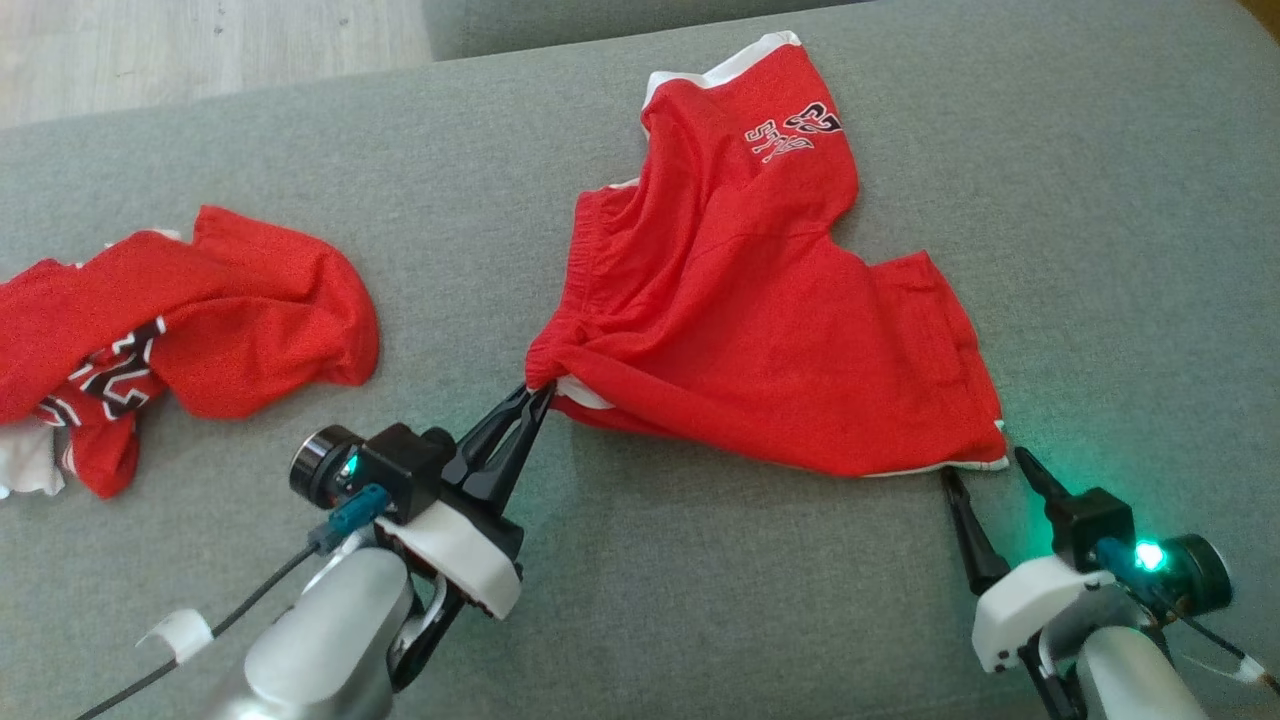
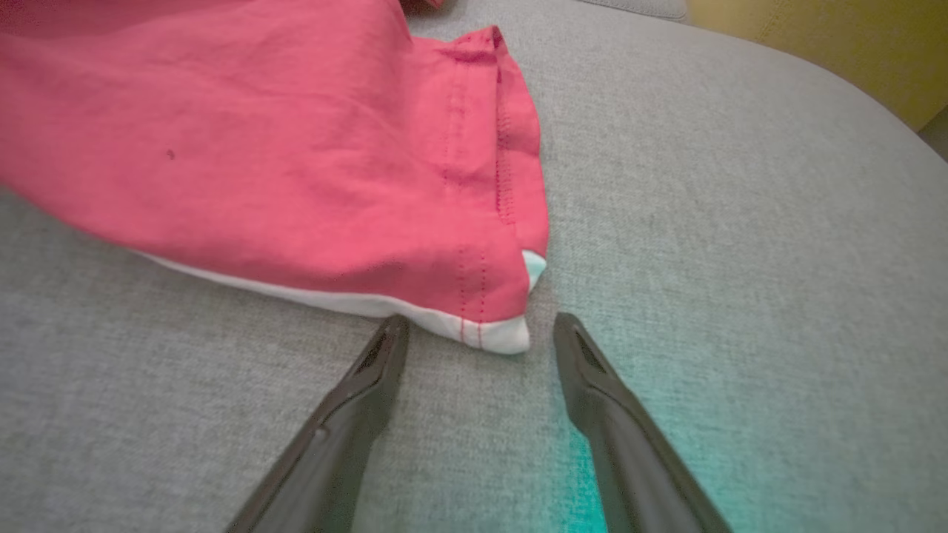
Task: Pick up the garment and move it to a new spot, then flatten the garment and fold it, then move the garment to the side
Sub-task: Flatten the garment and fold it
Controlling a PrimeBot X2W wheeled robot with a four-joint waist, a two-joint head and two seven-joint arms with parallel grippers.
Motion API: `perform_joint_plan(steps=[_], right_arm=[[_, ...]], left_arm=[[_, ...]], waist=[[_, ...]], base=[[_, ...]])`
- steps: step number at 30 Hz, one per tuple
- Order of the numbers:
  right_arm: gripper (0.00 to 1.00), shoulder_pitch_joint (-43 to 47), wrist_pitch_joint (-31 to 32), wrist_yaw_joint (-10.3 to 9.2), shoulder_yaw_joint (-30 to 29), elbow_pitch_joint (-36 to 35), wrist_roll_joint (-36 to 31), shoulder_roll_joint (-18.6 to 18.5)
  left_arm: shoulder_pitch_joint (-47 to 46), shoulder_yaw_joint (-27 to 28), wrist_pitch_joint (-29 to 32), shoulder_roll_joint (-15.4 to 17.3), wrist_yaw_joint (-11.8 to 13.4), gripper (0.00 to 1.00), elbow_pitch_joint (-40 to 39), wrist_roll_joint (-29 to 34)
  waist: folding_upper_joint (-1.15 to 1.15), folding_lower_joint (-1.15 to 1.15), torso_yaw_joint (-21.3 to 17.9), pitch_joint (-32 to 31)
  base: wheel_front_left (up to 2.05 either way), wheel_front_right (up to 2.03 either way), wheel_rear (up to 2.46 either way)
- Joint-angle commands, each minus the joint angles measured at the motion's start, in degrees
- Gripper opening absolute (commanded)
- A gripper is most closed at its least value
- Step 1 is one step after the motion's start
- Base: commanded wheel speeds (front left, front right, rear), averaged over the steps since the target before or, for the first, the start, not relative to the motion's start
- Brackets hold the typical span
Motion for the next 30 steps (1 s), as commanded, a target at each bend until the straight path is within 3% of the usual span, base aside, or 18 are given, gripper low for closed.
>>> perform_joint_plan(steps=[1,5,6,7,8,9,21,30], right_arm=[[1.00,-1.41,0.58,0.25,1.27,-0.19,-0.50,-0.73],[0.98,-2.06,0.84,0.25,1.80,0.46,-0.37,-0.57],[0.84,-2.23,0.87,0.25,1.94,0.65,-0.29,-0.57],[0.49,-2.41,0.90,0.25,2.15,0.85,-0.16,-0.55],[0.36,-2.60,0.90,0.25,2.33,1.04,0.00,-0.54],[0.00,-2.76,0.87,0.25,2.49,1.23,0.18,-0.54],[0.00,-3.79,-2.26,0.25,2.77,-1.90,2.48,-0.71],[0.00,-7.15,-2.96,0.25,4.55,-13.32,9.57,-2.02]], left_arm=[[-1.07,2.49,-0.30,0.94,0.09,0.00,-1.27,0.42],[-1.19,2.35,-0.30,0.97,0.09,0.00,-1.29,0.43],[-1.25,2.30,-0.30,0.98,0.09,0.00,-1.28,0.40],[-1.30,2.25,-0.30,0.99,0.09,0.00,-1.24,0.36],[-1.36,2.19,-0.30,1.00,0.09,0.00,-1.16,0.31],[-1.39,2.10,-0.30,1.02,0.09,0.00,-1.05,0.25],[-1.27,2.59,-0.30,2.23,0.09,0.00,-0.28,-0.51],[-4.06,2.76,-0.29,5.10,0.09,0.00,-0.85,-1.26]], waist=[[0.00,0.00,-0.07,0.00],[0.00,0.00,-0.11,0.13],[0.00,0.00,-0.10,0.15],[0.00,0.00,-0.09,0.18],[0.00,0.00,-0.07,0.18],[0.00,0.00,-0.06,0.17],[0.00,0.00,-0.68,-1.15],[0.00,0.00,-1.20,-3.73]], base=[[0.00,0.00,0.00],[0.00,0.00,0.00],[0.00,0.00,0.00],[0.00,0.00,0.00],[0.00,0.00,0.00],[0.00,0.00,0.00],[0.00,0.00,0.00],[0.00,0.00,0.00]])
